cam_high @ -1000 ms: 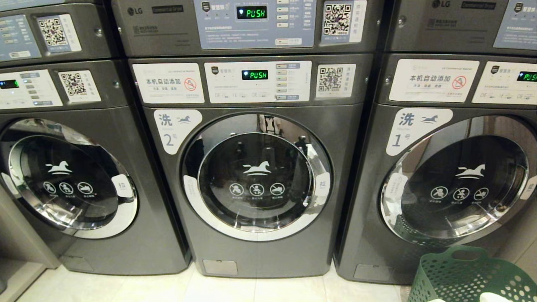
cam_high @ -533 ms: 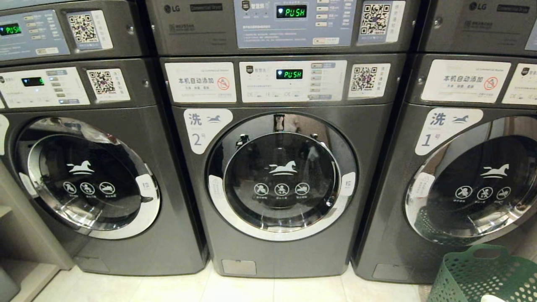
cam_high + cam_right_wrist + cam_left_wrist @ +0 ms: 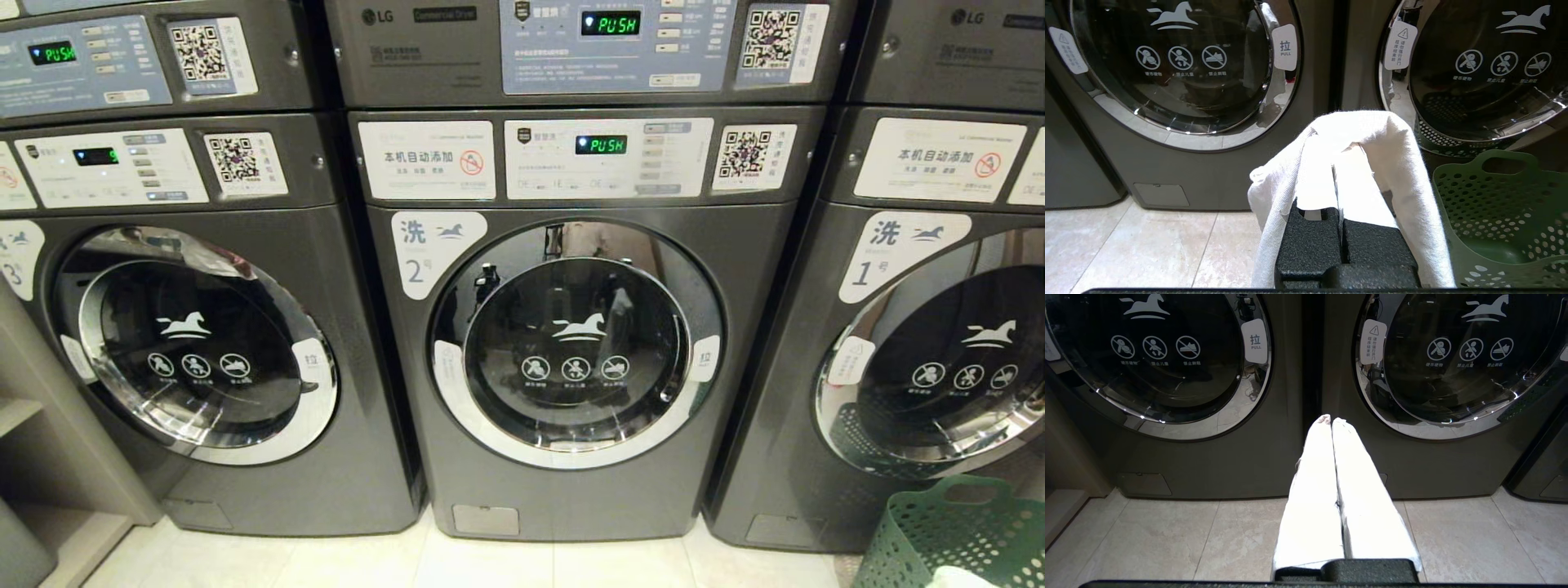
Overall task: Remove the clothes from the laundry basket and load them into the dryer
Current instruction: Put the clothes in the dryer
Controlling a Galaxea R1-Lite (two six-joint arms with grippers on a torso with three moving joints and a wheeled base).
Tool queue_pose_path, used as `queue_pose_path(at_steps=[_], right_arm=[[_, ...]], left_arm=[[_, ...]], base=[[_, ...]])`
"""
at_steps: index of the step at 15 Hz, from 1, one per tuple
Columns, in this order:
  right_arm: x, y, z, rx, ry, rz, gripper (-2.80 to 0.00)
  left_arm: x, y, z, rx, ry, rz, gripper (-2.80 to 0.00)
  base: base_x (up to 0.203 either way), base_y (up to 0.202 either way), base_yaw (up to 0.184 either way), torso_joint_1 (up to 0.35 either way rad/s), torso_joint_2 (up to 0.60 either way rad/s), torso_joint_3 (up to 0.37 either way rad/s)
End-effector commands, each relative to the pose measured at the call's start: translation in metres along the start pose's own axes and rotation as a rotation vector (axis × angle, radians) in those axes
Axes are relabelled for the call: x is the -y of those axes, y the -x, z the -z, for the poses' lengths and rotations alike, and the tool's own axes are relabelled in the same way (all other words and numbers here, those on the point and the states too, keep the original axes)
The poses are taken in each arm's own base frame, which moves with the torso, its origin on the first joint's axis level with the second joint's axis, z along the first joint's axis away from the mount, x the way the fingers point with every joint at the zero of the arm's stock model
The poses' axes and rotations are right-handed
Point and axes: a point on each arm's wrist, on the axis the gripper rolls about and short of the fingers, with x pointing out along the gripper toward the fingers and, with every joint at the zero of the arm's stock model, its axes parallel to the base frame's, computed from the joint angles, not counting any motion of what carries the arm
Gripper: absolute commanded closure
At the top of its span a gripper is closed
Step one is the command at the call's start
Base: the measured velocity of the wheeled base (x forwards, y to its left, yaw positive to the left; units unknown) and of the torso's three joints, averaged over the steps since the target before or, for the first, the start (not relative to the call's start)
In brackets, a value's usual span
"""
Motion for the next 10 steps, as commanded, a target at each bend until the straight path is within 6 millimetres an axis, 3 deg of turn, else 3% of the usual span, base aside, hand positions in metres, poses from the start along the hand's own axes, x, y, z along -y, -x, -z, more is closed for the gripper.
queue_pose_path(at_steps=[1, 10], right_arm=[[0.0000, -0.0001, 0.0000, -0.001, 0.000, 0.000, 0.00], [0.0000, -0.0001, -0.0002, 0.000, 0.000, 0.000, 0.00]], left_arm=[[0.0000, 0.0000, -0.0001, 0.002, -0.003, 0.000, 0.00], [0.0001, 0.0000, 0.0000, 0.001, -0.022, 0.001, 0.00]], base=[[0.000, 0.000, 0.000, 0.000, 0.00, 0.000], [0.185, 0.000, 0.000, 0.002, 0.00, 0.004]])
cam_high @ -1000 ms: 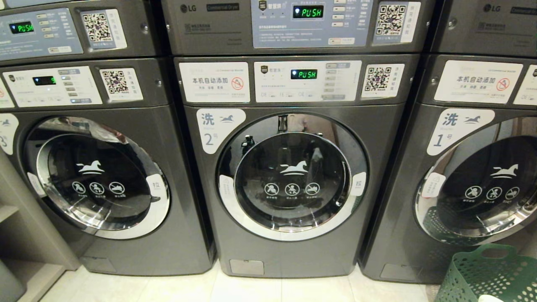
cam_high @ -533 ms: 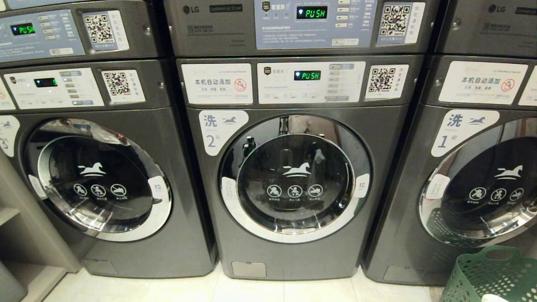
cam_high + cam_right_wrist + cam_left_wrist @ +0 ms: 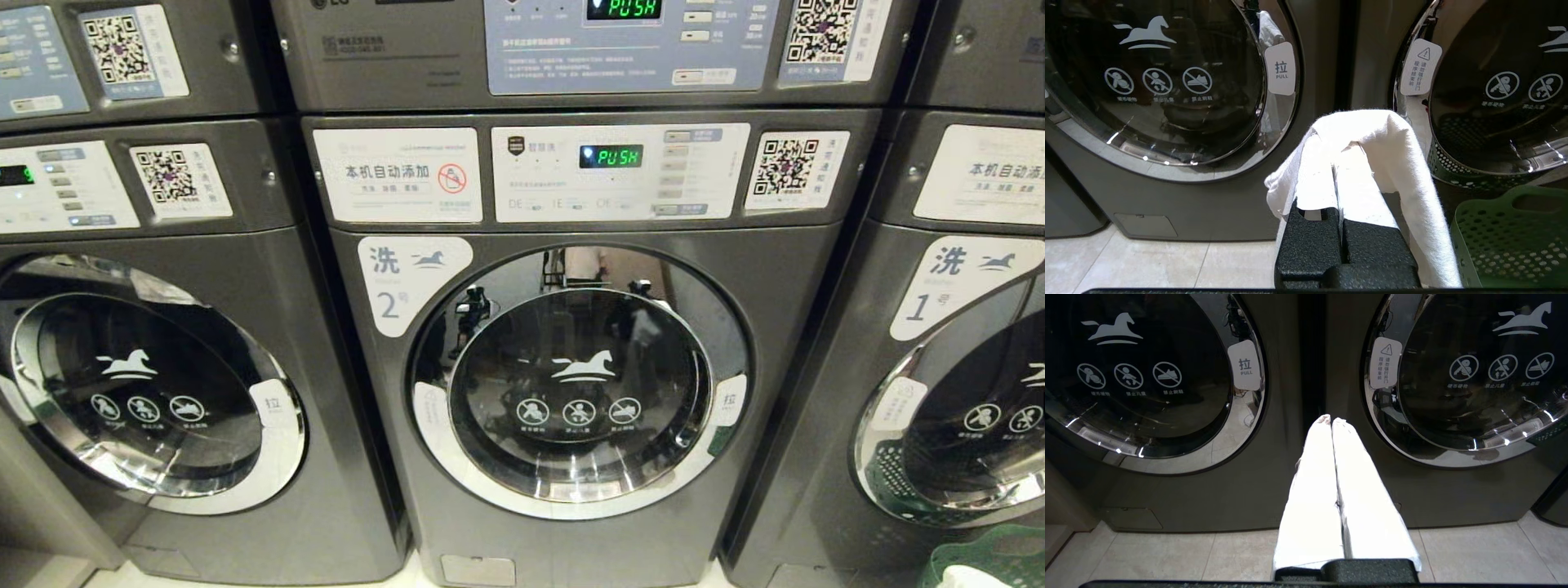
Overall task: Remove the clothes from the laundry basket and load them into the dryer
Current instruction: Put the clothes in the dryer
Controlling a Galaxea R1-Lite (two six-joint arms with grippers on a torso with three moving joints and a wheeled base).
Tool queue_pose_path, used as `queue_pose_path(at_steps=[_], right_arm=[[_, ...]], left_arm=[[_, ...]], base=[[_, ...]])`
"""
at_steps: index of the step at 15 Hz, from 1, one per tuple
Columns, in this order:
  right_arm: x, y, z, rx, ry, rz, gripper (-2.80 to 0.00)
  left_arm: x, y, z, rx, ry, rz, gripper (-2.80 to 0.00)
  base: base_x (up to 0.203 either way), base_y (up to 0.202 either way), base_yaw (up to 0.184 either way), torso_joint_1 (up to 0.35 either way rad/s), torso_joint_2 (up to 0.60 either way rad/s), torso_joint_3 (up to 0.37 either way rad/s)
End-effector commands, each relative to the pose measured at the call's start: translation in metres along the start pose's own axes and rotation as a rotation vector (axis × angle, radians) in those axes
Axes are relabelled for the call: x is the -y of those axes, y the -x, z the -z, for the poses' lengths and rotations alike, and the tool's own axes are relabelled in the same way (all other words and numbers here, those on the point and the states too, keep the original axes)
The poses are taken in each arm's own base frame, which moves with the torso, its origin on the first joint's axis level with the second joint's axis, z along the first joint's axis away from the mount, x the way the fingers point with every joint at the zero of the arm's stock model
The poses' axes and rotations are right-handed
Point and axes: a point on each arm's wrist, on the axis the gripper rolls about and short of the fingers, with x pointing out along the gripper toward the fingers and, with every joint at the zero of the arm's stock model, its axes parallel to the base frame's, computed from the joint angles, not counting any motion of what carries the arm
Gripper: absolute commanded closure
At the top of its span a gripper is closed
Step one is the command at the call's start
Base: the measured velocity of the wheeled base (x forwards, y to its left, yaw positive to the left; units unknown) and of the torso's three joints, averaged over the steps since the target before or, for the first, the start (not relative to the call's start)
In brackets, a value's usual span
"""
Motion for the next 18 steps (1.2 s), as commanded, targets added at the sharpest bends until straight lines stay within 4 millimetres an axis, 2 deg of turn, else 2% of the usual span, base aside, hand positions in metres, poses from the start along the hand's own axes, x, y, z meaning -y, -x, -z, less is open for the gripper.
queue_pose_path(at_steps=[1, 13, 18], right_arm=[[0.0000, -0.0001, -0.0001, -0.001, -0.001, 0.001, 0.00], [0.0000, -0.0001, -0.0002, 0.000, -0.002, 0.001, 0.00], [0.0000, -0.0001, -0.0002, 0.000, -0.002, 0.001, 0.00]], left_arm=[[0.0000, 0.0000, 0.0001, 0.000, 0.001, 0.001, 0.00], [0.0000, 0.0000, 0.0001, 0.000, 0.000, 0.002, 0.00], [0.0000, 0.0000, 0.0001, 0.000, 0.003, 0.002, 0.00]], base=[[0.192, 0.000, 0.000, 0.002, 0.00, 0.000], [0.194, 0.000, 0.001, 0.003, 0.00, 0.001], [0.026, 0.000, -0.001, 0.002, 0.00, 0.000]])
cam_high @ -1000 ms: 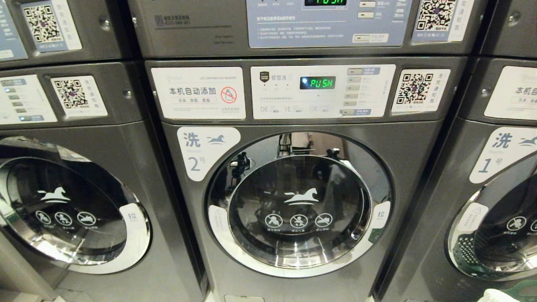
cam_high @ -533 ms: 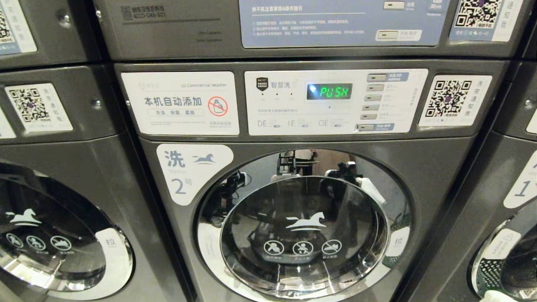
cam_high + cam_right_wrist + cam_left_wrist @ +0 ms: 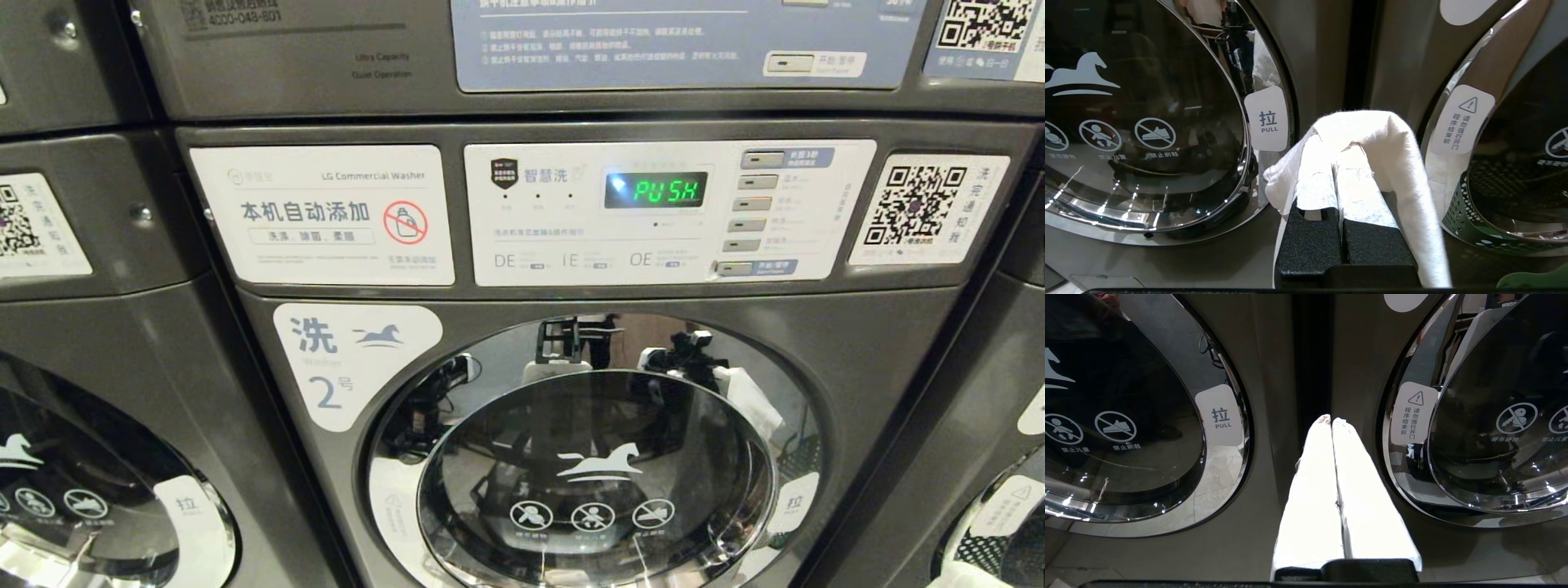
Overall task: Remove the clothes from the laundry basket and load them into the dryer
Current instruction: Put the clothes in the dryer
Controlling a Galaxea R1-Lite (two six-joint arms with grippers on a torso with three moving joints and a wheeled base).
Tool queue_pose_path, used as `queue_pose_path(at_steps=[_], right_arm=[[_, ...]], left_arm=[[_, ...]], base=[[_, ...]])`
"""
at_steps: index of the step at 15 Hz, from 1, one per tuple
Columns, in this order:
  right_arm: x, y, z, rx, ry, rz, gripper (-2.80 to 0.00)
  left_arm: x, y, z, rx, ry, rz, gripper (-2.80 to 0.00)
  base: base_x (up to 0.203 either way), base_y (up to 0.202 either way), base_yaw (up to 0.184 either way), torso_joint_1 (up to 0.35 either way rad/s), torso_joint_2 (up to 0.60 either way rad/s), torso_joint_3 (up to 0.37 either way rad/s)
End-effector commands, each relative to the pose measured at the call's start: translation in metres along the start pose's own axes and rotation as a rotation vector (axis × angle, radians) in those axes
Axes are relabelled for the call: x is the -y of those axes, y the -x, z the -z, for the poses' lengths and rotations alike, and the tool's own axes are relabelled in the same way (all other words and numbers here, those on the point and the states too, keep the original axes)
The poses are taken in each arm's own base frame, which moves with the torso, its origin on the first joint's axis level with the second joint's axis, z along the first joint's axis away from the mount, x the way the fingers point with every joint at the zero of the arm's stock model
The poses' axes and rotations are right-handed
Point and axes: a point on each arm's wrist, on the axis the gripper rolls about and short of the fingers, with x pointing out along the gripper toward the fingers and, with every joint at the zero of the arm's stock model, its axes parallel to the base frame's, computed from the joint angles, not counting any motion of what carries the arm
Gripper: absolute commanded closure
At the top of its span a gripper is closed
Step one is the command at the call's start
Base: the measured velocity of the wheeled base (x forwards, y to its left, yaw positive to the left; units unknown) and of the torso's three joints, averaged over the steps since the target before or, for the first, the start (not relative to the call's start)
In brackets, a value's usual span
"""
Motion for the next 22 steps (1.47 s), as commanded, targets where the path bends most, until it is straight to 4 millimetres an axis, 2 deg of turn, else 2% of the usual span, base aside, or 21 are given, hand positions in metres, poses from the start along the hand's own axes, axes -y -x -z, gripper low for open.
queue_pose_path(at_steps=[1, 4, 17, 22], right_arm=[[0.0000, -0.0001, -0.0001, -0.001, 0.001, 0.000, 0.00], [0.0000, -0.0001, -0.0001, -0.001, -0.001, 0.000, 0.00], [0.0000, -0.0001, -0.0001, 0.000, 0.001, 0.000, 0.00], [0.0000, -0.0001, -0.0001, 0.000, 0.001, 0.000, 0.00]], left_arm=[[0.0000, 0.0000, 0.0000, 0.000, 0.000, -0.001, 0.00], [0.0000, 0.0000, 0.0000, 0.000, 0.002, -0.001, 0.00], [0.0000, 0.0000, 0.0000, 0.000, -0.004, 0.002, 0.00], [0.0001, 0.0000, 0.0000, 0.000, -0.004, 0.000, 0.00]], base=[[0.000, 0.000, 0.000, 0.000, 0.00, 0.000], [0.002, 0.088, 0.000, 0.002, 0.00, 0.002], [0.000, 0.191, -0.001, 0.003, 0.00, 0.001], [0.000, 0.018, -0.001, 0.000, 0.00, 0.000]])
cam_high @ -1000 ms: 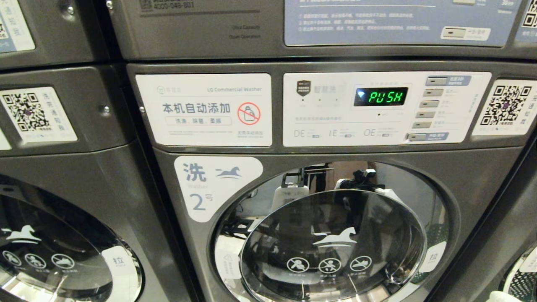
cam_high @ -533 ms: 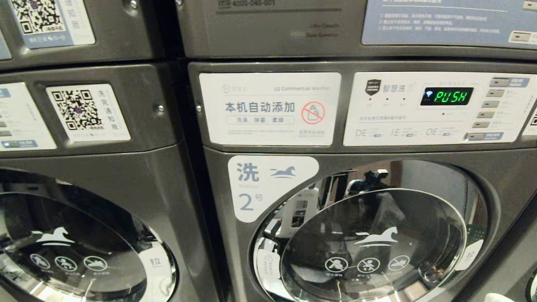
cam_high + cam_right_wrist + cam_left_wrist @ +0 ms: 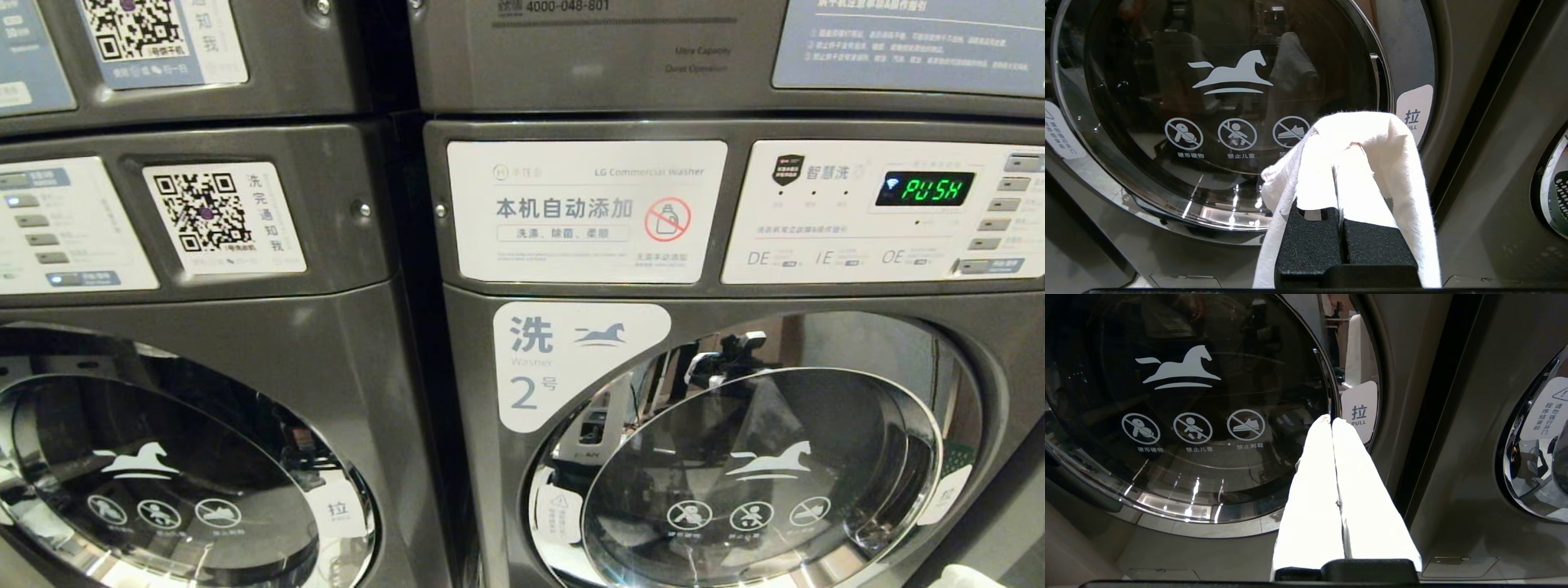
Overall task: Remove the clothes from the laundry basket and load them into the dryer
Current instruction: Put the clothes in the dryer
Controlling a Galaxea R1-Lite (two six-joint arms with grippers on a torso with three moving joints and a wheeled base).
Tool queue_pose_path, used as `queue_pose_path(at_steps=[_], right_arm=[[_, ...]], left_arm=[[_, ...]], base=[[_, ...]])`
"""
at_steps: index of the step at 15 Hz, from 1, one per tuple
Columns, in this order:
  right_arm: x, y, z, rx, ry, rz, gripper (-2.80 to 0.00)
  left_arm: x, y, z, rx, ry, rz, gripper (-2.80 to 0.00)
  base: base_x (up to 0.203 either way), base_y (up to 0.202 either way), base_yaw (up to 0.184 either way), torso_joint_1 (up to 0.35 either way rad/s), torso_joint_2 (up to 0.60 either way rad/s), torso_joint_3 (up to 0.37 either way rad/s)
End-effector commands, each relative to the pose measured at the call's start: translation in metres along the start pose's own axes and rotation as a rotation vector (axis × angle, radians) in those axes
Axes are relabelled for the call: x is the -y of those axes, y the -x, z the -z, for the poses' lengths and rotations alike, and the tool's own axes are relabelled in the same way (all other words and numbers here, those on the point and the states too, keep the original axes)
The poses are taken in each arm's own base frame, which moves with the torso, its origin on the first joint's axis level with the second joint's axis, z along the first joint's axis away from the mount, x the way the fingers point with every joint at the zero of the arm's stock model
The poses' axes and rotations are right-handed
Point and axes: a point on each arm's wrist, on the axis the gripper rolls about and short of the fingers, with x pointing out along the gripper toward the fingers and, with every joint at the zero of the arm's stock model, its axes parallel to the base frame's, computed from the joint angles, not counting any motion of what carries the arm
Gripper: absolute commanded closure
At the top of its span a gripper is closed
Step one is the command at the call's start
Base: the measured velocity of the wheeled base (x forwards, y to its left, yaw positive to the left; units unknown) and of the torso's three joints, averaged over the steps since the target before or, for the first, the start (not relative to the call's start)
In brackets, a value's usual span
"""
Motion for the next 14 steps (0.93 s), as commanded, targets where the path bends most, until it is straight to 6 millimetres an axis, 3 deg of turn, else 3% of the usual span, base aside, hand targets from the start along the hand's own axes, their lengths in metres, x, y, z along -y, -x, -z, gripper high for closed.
queue_pose_path(at_steps=[1, 5, 14], right_arm=[[0.0000, -0.0001, -0.0001, 0.000, 0.004, 0.000, 0.00], [0.0000, -0.0001, -0.0001, 0.000, 0.001, 0.002, 0.00], [0.0000, -0.0001, -0.0001, 0.000, -0.002, 0.002, 0.00]], left_arm=[[0.0000, 0.0000, 0.0000, 0.000, -0.001, 0.000, 0.00], [0.0000, 0.0000, 0.0000, 0.000, -0.001, 0.000, 0.00], [0.0000, 0.0000, 0.0000, 0.000, -0.001, 0.000, 0.00]], base=[[0.000, 0.000, 0.000, 0.000, 0.00, 0.000], [0.000, 0.000, 0.000, 0.017, -0.08, -0.073], [0.000, 0.000, 0.000, 0.129, -0.43, -0.304]])
